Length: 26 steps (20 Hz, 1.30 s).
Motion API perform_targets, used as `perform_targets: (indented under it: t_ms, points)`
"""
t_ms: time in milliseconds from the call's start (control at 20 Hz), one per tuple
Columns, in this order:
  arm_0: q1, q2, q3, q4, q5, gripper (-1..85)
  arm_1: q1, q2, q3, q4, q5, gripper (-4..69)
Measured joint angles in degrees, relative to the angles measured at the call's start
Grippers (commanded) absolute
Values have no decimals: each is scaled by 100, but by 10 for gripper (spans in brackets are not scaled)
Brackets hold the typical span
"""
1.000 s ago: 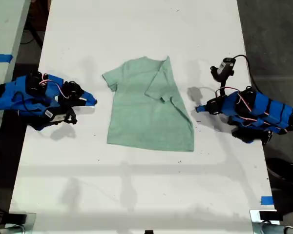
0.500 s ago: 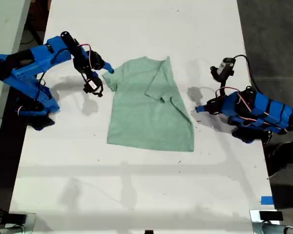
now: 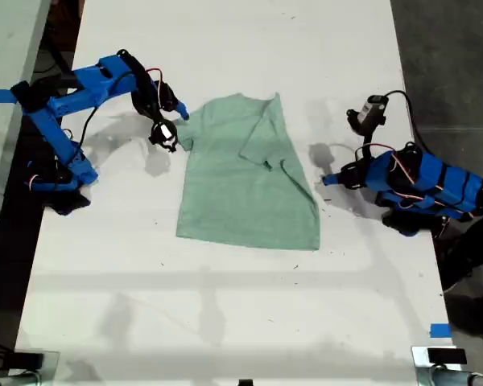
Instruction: Fold t shirt
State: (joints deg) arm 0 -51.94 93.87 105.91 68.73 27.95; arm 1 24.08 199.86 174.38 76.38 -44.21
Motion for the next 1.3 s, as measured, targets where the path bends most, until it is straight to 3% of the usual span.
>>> perform_targets:
  t_ms: [350,450,550,600,850,900,950,1000,1300]
  points:
    - [53,-448,-18,-62,-44,189,0,0,0,0,0,44]
    - [18,-589,-18,-79,-53,152,0,0,0,0,0,44]
    - [9,-668,-18,-105,-70,17,0,0,0,0,0,44]
    - [9,-668,-18,-114,-53,-1,0,0,0,0,0,44]
    - [9,-677,-18,-9,-53,-1,0,0,0,0,0,44]
    - [9,-677,-18,0,-53,62,0,0,0,0,0,44]
    - [9,-677,-18,0,-70,203,0,0,0,0,0,44]
    - [9,-677,-18,0,-123,263,0,0,0,0,0,44]
    - [457,-185,-316,193,-325,231,0,0,0,0,0,44]
